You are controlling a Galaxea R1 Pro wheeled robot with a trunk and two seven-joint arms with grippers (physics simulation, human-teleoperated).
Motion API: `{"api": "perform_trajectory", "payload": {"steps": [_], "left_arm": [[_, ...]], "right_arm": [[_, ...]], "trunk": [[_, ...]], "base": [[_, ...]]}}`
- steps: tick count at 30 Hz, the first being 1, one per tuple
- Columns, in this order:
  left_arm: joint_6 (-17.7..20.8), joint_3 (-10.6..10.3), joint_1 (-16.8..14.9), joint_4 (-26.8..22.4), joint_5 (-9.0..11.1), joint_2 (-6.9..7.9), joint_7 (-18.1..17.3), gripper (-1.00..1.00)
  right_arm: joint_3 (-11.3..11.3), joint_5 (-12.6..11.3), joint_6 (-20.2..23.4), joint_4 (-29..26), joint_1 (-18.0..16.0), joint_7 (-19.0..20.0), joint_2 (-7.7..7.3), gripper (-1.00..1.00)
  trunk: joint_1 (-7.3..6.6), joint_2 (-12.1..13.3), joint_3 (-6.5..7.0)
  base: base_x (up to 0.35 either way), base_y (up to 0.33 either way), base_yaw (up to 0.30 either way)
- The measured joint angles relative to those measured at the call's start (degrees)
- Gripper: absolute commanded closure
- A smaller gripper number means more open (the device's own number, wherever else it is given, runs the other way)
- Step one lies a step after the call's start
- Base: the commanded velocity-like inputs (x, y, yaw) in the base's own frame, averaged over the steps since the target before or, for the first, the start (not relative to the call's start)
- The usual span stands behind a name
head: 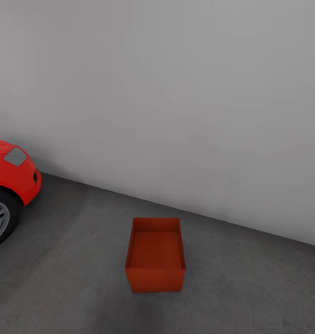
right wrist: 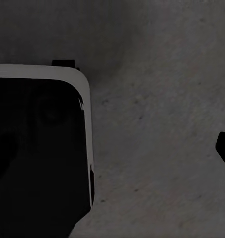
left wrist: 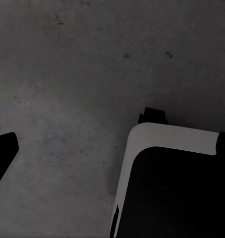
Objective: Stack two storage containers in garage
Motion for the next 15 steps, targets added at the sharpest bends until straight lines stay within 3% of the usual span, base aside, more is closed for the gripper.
{"api": "perform_trajectory", "payload": {"steps": [15], "left_arm": [[-0.1,0.0,0.0,-0.1,-0.2,0.02,0.0,-1.0]], "right_arm": [[0.0,0.2,0.2,0.0,0.0,0.2,0.13,-1.0]], "trunk": [[0.0,0.0,1.37]], "base": [[0.0,0.0,0.078]]}}
